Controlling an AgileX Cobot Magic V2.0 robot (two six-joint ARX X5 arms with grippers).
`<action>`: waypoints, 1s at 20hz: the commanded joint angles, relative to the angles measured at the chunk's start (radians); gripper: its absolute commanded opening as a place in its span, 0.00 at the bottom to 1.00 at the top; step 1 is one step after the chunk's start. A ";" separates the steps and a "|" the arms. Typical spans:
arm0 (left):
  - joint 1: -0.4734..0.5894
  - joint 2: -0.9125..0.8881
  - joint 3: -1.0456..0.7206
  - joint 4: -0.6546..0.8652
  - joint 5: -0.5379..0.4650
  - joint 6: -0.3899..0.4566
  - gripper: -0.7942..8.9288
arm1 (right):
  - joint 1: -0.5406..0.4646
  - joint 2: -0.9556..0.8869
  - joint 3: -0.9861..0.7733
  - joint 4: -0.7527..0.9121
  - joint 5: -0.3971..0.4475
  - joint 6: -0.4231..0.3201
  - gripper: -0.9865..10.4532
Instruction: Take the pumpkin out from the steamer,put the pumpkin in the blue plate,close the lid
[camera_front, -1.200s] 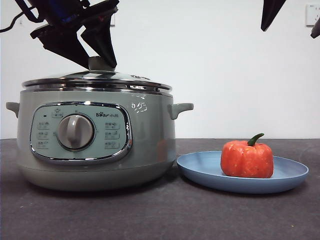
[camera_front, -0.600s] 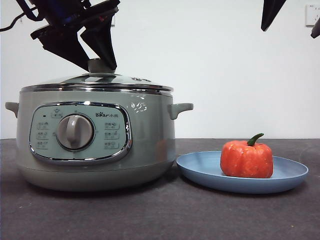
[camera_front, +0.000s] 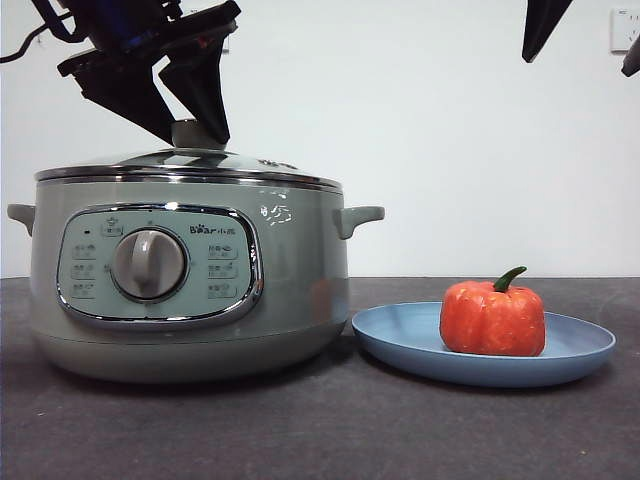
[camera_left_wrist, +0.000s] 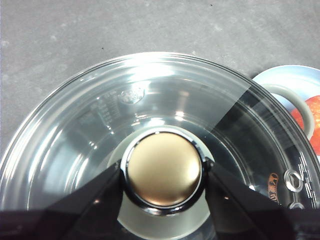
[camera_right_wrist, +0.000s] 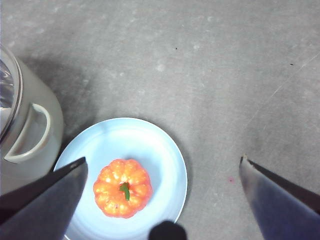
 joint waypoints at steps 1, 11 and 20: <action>0.007 0.014 -0.019 -0.031 -0.054 0.031 0.49 | 0.000 0.002 -0.007 -0.005 0.000 -0.005 0.53; 0.002 -0.106 -0.017 -0.041 -0.051 -0.019 0.46 | 0.002 -0.003 -0.007 0.000 -0.095 -0.019 0.52; -0.039 -0.349 -0.023 -0.119 0.068 0.016 0.07 | 0.043 -0.164 -0.064 0.149 -0.156 -0.027 0.07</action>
